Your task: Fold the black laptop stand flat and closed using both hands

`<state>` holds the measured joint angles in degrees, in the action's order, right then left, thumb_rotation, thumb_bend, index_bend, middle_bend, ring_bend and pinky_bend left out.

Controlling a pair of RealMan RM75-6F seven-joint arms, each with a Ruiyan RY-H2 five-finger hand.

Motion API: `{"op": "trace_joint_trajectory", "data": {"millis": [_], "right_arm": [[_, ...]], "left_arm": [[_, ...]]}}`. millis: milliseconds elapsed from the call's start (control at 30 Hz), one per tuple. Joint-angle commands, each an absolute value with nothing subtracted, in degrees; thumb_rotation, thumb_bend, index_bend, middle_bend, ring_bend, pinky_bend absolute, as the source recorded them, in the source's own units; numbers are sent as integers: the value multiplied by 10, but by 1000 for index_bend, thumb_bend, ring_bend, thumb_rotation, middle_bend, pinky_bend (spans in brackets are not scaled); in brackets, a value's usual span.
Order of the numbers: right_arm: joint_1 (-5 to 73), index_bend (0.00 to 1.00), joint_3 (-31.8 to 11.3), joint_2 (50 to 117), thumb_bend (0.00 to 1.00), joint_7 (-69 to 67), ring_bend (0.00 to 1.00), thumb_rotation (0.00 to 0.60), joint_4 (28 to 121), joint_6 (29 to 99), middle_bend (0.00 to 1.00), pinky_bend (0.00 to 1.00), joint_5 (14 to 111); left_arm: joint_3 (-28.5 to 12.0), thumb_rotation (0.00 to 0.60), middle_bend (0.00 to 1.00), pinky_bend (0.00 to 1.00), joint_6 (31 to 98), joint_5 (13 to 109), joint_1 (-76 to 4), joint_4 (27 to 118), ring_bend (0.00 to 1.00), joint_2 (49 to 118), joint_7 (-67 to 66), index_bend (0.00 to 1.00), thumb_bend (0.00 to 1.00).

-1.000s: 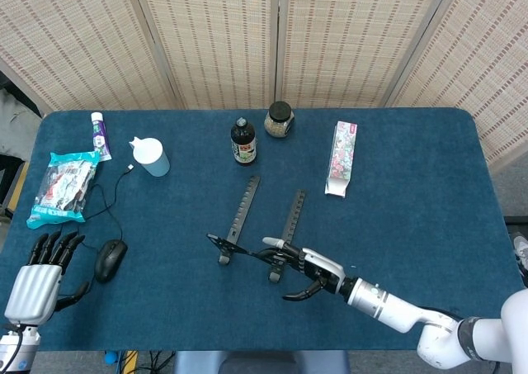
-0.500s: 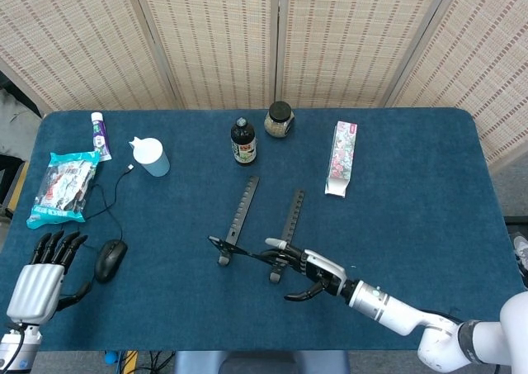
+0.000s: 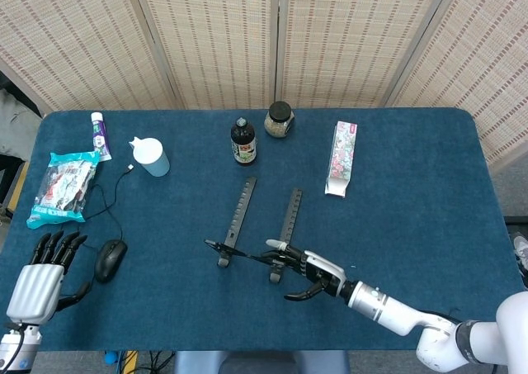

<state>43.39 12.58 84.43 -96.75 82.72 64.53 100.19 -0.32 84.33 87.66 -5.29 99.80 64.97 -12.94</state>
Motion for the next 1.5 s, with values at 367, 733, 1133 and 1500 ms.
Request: {"op": "trace_joint_trajectory", "data": {"millis": [367,733,1133,1500], "right_arm": [[430,0,127,839,110,-991,37,600,821,662,149,49,1004],[433,0,109,774,111,-949,37,600,868,697,149,49,1011],[427,0,91,640,111,-899,37,600,972,755,149,49,1025],[417,0,85,587,111,-892,37,600,1013,758,149,49,1020]], "left_arm": [[-4,600,105,0,837,875,-57,997,0,650,-130,114,220],[-17,600,105,0,783,874,-98,991,0,642,-98,114,220],[-36,600,105,0,613,863,-208,946,5,633,121,114,220],[-39,600,138,0,511,903,-311,875,40,673,330,127,220]]}}
